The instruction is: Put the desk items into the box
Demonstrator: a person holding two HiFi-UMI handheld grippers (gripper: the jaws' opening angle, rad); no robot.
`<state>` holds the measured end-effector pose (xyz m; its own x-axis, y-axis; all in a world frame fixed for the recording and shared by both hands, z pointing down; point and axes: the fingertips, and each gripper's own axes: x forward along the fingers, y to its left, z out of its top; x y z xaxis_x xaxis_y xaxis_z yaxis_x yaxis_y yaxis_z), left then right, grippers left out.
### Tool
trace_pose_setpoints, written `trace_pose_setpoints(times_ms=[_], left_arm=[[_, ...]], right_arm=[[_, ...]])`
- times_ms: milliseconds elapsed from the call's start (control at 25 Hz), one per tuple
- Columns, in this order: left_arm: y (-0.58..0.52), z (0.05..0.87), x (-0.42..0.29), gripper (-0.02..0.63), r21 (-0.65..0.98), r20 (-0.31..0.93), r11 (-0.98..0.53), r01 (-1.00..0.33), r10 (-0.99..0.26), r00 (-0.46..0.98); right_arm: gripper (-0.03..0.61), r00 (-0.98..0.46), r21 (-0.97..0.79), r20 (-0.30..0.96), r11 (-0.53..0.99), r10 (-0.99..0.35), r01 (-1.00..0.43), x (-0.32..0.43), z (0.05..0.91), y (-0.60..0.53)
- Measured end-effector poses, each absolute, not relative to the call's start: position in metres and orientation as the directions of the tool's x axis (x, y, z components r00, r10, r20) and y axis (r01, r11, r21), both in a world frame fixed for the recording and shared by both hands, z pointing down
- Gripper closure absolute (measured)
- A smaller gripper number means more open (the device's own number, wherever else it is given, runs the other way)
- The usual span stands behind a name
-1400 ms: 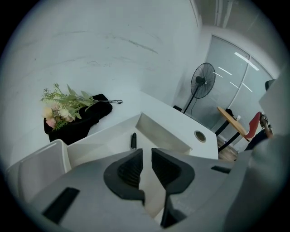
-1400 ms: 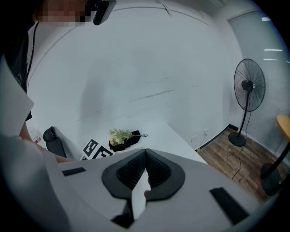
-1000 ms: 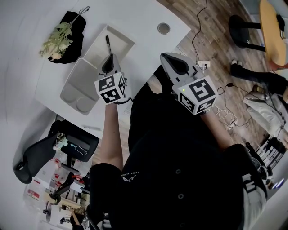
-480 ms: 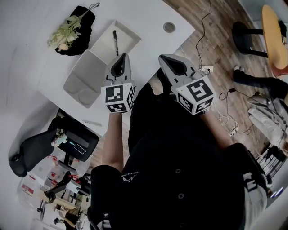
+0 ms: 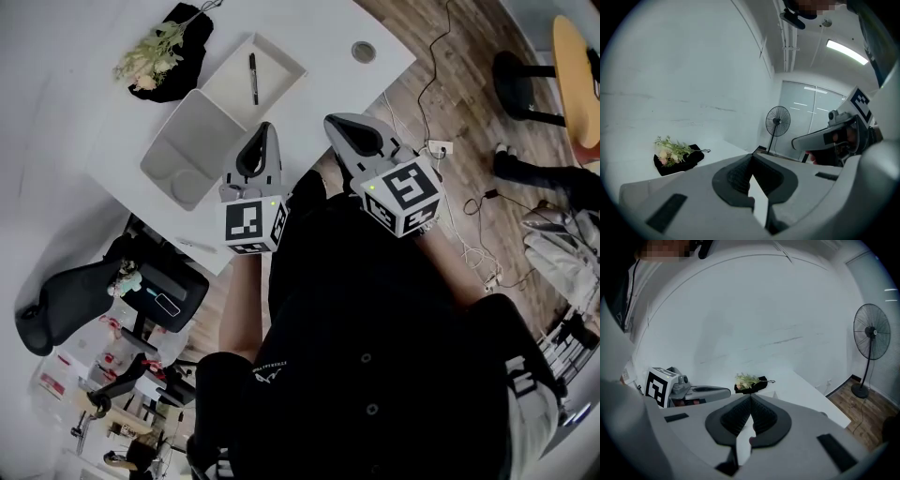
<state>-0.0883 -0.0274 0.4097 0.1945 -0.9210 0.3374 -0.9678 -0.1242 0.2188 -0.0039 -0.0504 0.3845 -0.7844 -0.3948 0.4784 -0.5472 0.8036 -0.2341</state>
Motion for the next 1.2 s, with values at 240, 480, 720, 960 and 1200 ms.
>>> trace_pose_setpoints(times_ms=[240,480,720,960,1200], left_arm=[[-0.002,0.395,-0.094,0.606,0.198,0.312,-0.086,-0.976,-0.939,0.146],[0.026,0.377,-0.105,0.606,0.195,0.272,-0.033,-0.98,-0.958,0.087],[0.057,0.367,-0.123,0.606,0.176,0.254,0.053,-0.983,-0.967,-0.007],[0.092,0.355,-0.143,0.606,0.158,0.247,0.144,-0.977,-0.964,-0.102],[0.119,0.339,-0.162,0.606,0.13,0.207,0.234,-0.964,-0.957,-0.204]], right_arm=[[0.58,-0.813,-0.234,0.455,0.832,-0.364,-0.503,-0.016,0.379,-0.03],[0.58,-0.845,-0.228,0.426,0.866,-0.322,-0.445,-0.034,0.37,-0.01],[0.58,-0.88,-0.224,0.395,0.902,-0.263,-0.369,-0.058,0.363,0.007],[0.58,-0.912,-0.208,0.362,0.937,-0.194,-0.282,-0.087,0.35,0.025],[0.58,-0.938,-0.189,0.315,0.959,-0.143,-0.209,-0.107,0.335,0.04]])
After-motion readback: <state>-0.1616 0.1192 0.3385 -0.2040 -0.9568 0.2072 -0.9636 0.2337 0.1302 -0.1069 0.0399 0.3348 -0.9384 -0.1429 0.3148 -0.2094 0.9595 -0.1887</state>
